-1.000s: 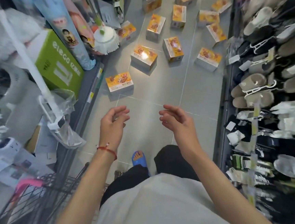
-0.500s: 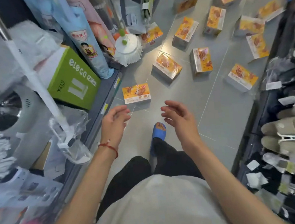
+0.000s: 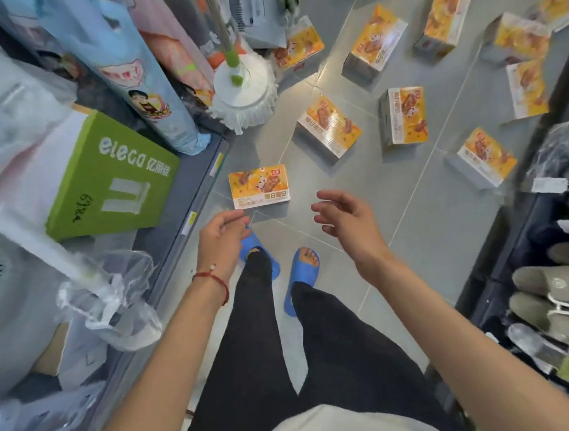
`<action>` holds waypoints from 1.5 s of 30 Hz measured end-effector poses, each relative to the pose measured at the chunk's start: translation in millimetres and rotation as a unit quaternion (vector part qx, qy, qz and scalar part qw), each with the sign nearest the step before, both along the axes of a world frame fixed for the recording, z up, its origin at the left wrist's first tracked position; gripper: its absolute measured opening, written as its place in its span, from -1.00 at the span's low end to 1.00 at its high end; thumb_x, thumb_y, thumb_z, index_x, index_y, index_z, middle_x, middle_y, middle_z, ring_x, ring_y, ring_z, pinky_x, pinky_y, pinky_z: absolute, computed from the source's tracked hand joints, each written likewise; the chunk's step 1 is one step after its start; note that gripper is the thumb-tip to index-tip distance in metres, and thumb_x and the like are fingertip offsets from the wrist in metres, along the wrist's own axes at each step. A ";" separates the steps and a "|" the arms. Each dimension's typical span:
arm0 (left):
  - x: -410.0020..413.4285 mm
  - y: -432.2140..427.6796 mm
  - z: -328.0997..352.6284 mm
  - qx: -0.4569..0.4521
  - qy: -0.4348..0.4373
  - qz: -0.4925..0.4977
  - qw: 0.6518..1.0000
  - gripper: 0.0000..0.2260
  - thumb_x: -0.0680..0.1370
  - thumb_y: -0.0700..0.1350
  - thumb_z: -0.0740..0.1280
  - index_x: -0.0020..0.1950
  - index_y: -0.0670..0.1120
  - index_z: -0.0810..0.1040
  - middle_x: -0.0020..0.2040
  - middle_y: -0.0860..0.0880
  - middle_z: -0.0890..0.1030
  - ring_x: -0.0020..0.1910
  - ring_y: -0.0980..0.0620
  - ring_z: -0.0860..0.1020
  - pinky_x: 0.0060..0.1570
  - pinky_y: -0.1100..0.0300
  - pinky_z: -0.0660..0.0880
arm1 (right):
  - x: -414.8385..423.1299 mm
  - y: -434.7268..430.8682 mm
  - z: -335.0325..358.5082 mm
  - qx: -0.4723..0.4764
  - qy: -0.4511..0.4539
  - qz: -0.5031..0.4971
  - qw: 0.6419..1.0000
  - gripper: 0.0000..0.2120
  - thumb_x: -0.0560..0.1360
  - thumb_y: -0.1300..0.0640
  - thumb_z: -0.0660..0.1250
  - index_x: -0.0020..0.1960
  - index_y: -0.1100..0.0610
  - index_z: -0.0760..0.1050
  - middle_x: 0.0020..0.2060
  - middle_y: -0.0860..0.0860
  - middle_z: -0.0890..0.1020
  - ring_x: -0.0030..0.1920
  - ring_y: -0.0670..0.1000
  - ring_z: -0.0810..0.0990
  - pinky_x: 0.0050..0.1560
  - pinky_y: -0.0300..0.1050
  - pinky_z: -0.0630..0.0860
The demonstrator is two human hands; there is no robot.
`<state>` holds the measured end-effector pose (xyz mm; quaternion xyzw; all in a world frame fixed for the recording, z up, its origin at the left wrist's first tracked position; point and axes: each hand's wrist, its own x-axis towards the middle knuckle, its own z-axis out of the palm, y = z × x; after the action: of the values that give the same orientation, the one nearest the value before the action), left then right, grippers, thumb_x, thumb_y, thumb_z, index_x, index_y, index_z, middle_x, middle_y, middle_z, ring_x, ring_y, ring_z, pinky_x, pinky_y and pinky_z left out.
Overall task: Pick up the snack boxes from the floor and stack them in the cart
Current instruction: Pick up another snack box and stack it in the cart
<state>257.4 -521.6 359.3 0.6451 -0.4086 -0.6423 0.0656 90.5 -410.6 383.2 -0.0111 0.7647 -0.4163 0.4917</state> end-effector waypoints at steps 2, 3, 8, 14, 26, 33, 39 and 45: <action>-3.7 -18.9 -31.3 0.019 -0.021 -0.010 1.000 -0.85 0.61 -0.23 0.28 0.14 -0.07 0.57 0.07 -0.04 0.66 0.07 0.00 0.63 -0.10 0.26 0.47 | -7.4 -16.6 -30.9 0.016 -0.009 -0.019 1.000 -0.82 0.66 0.17 0.30 0.23 0.04 0.57 0.15 0.09 0.69 0.07 0.01 0.66 0.19 -0.07 0.58; -6.4 -28.0 -47.3 0.027 -0.031 -0.013 0.999 -0.85 0.61 -0.24 0.27 0.13 -0.07 0.57 0.03 -0.02 0.67 0.08 -0.01 0.62 -0.11 0.26 0.47 | -10.9 -24.3 -48.1 0.025 -0.010 -0.027 0.999 -0.82 0.66 0.18 0.30 0.22 0.04 0.57 0.15 0.09 0.68 0.06 0.00 0.66 0.19 -0.07 0.58; -22.6 -70.2 -132.6 0.050 -0.081 -0.021 0.995 -0.86 0.62 -0.26 0.27 0.12 -0.10 0.56 -0.12 -0.01 0.62 -0.13 0.03 0.59 -0.30 0.37 0.49 | -22.7 -59.9 -143.3 0.063 -0.022 -0.044 0.997 -0.81 0.66 0.22 0.27 0.23 0.07 0.55 0.15 0.08 0.68 -0.03 -0.06 0.64 0.09 -0.13 0.54; -35.4 -95.8 -264.5 0.087 -0.140 -0.025 0.986 -0.86 0.62 -0.24 0.25 0.12 -0.09 0.57 -0.25 0.02 0.61 -0.32 0.10 0.51 -0.49 0.39 0.45 | -36.8 -82.2 -278.0 0.100 -0.023 -0.019 0.995 -0.81 0.66 0.21 0.28 0.23 0.10 0.57 0.09 0.04 0.67 -0.02 -0.04 0.62 0.09 -0.13 0.57; -42.7 -128.0 -537.2 0.069 -0.244 -0.047 0.966 -0.64 0.40 0.09 0.43 0.11 -0.05 0.54 0.12 -0.08 0.58 0.08 -0.13 0.54 0.12 0.05 0.47 | -72.9 -105.2 -568.0 0.155 0.012 0.062 0.986 -0.79 0.61 0.15 0.31 0.23 0.09 0.54 0.07 0.02 0.63 0.01 -0.02 0.57 0.14 -0.03 0.53; -55.0 -142.7 -615.9 0.059 -0.139 0.047 0.987 -0.47 0.35 0.18 0.54 0.21 0.06 0.44 0.07 -0.03 0.67 -0.12 0.02 0.69 -0.14 0.21 0.59 | -68.8 -132.4 -651.6 0.164 -0.006 0.105 0.981 -0.52 0.56 -0.23 0.10 0.17 0.06 0.60 0.11 0.01 0.70 0.13 0.07 0.66 0.26 0.08 0.54; -54.7 -144.0 -617.6 0.074 -0.110 0.080 0.988 -0.60 0.50 0.06 0.49 0.26 0.00 0.47 -0.12 0.01 0.70 -0.35 0.10 0.69 -0.37 0.24 0.57 | -61.7 -140.2 -640.4 0.157 -0.034 0.071 0.984 -0.53 0.65 -0.28 0.15 0.32 0.05 0.49 0.08 -0.10 0.61 0.11 -0.03 0.61 0.04 -0.03 0.45; -47.2 -129.8 -546.1 0.106 -0.057 0.104 0.987 -0.60 0.54 0.05 0.46 0.29 -0.07 0.47 0.00 -0.08 0.71 -0.16 -0.03 0.73 -0.32 0.12 0.63 | -62.4 -147.4 -576.1 0.169 -0.027 0.065 0.983 -0.33 0.53 -0.47 0.11 0.30 0.05 0.51 0.08 -0.11 0.63 0.07 -0.06 0.60 0.11 0.05 0.45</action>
<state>210.2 -651.4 -186.8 0.7231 -0.2720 -0.6337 0.0397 28.1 -558.0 -192.8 0.0338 0.8082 -0.2489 0.5327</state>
